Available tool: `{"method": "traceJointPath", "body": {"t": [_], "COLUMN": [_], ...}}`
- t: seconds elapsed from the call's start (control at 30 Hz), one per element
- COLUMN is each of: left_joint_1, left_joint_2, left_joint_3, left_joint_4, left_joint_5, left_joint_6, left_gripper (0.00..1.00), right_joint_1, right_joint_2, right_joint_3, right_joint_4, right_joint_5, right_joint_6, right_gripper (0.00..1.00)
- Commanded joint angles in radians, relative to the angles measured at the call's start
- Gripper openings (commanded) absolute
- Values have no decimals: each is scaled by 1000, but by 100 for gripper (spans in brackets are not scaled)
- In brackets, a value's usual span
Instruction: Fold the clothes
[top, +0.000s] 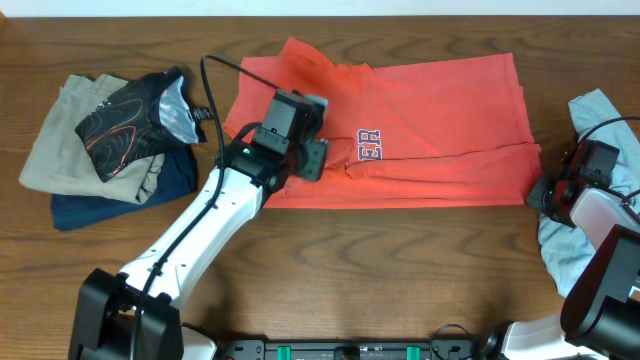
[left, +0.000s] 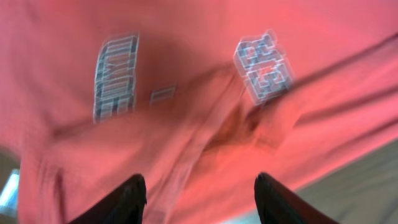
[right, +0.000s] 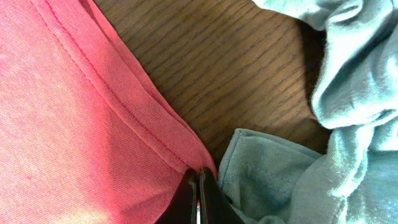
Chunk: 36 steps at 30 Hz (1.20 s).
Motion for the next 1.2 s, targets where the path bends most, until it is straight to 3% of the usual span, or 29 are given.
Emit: {"method": "traceJointPath", "body": {"t": [0.0,0.17,0.3,0.5,0.77,0.93,1.1,1.17], "left_joint_1": [34,135,249,346,372,372,372,372], "left_joint_2": [6,6,8,34,154,228,264,264], "left_joint_3": [-5,-23,-56,-111,-123,-123,-123,-123], "left_joint_4": [-82,-205,-220,-210,-163,-163,-174,-206], "left_joint_5": [-103,-247,-237,-233,-147,-148,-167,-171], "left_joint_6": [3,-111,-198,-200,-162,-162,-162,-163], "left_gripper": [58,61,64,67,67,53,19,12], "right_joint_1": [-17,-16,-16,-16,-16,-16,-16,-16], "right_joint_2": [20,20,20,20,20,20,20,20], "right_joint_3": [-29,-29,-29,-28,-27,-27,-27,-27], "right_joint_4": [-23,-23,-19,-18,-19,-20,-33,-47], "right_joint_5": [37,32,14,14,10,10,11,11], "right_joint_6": [8,7,7,7,8,9,15,16], "right_gripper": [1,1,1,1,1,1,1,1]}}
